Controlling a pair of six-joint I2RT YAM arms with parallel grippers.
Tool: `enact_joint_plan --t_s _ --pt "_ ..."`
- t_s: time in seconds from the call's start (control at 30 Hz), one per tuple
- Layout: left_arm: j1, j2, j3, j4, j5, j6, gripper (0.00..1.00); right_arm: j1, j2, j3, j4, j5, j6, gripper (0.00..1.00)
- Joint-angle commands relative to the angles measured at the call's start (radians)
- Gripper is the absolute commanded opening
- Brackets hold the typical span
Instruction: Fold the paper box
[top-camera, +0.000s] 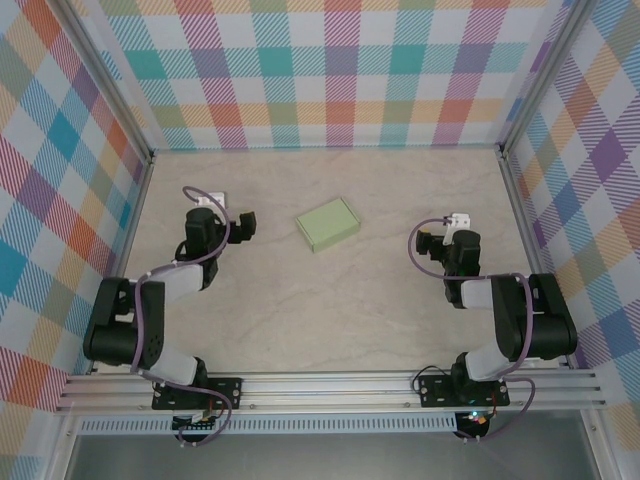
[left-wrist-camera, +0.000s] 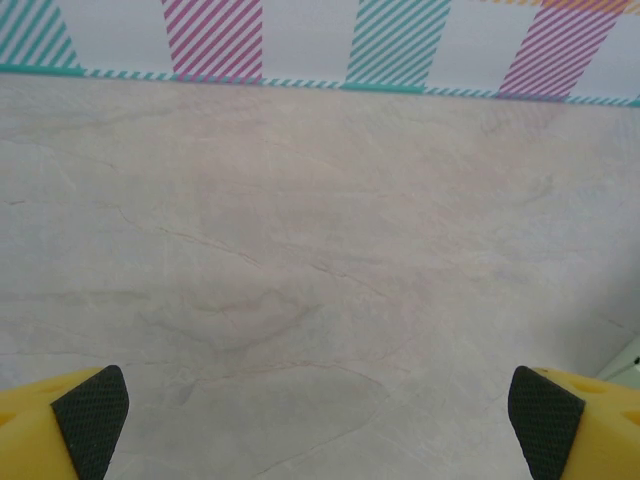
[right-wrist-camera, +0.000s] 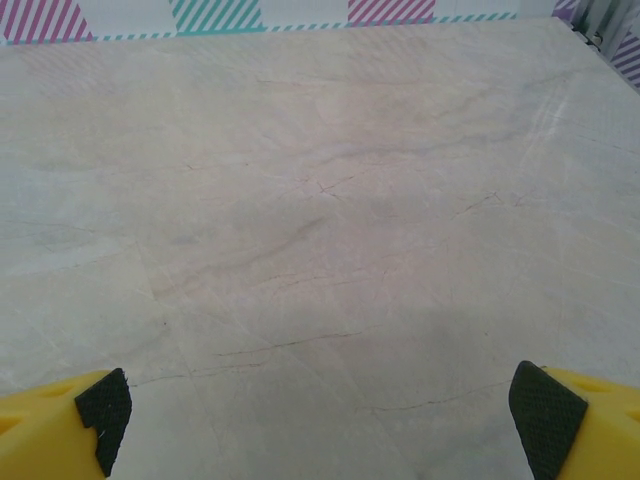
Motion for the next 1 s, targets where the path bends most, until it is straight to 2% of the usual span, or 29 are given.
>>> enact_joint_plan --t_s 0.0,0.07,0.17,0.2,0.27,0.3,0.33,0.43,0.47,0.53,0.97 --pt "0.008 -0.129 -0.027 -0.138 -0.054 0.088 1.0 -0.007 0.009 0.006 0.046 -0.015 0.013 1.0" --pt "0.05 -0.168 -0.106 -0.072 -0.032 0.068 1.0 -0.007 0.007 0.007 0.045 -0.017 0.012 1.0" --pt "0.081 -0.16 -0.138 -0.063 0.004 0.047 1.0 -0.007 0.008 0.007 0.042 -0.017 0.012 1.0" --pt "0.086 -0.139 -0.151 -0.033 0.025 0.049 1.0 -0.006 0.008 0.008 0.043 -0.019 0.012 1.0" --pt "0.095 -0.076 -0.215 0.147 0.056 0.031 1.0 -0.006 0.008 0.01 0.038 -0.026 0.009 1.0" --pt "0.095 -0.079 -0.203 0.123 0.066 0.006 1.0 -0.007 0.007 0.012 0.035 -0.039 0.004 1.0" --pt "0.095 -0.045 -0.22 0.212 0.083 0.0 1.0 -0.006 0.008 0.013 0.032 -0.046 0.001 1.0" --pt "0.091 0.118 -0.22 0.35 0.061 -0.004 1.0 -0.007 0.009 0.016 0.026 -0.054 -0.001 1.0" --pt "0.082 0.094 -0.202 0.274 0.037 0.001 1.0 -0.008 0.01 0.018 0.023 -0.056 -0.001 1.0" --pt "0.066 0.099 -0.19 0.256 0.011 0.007 1.0 -0.008 0.01 0.019 0.021 -0.057 -0.001 1.0" --pt "0.069 0.102 -0.191 0.26 0.002 0.001 1.0 -0.01 0.008 0.022 0.016 -0.064 0.0 1.0"
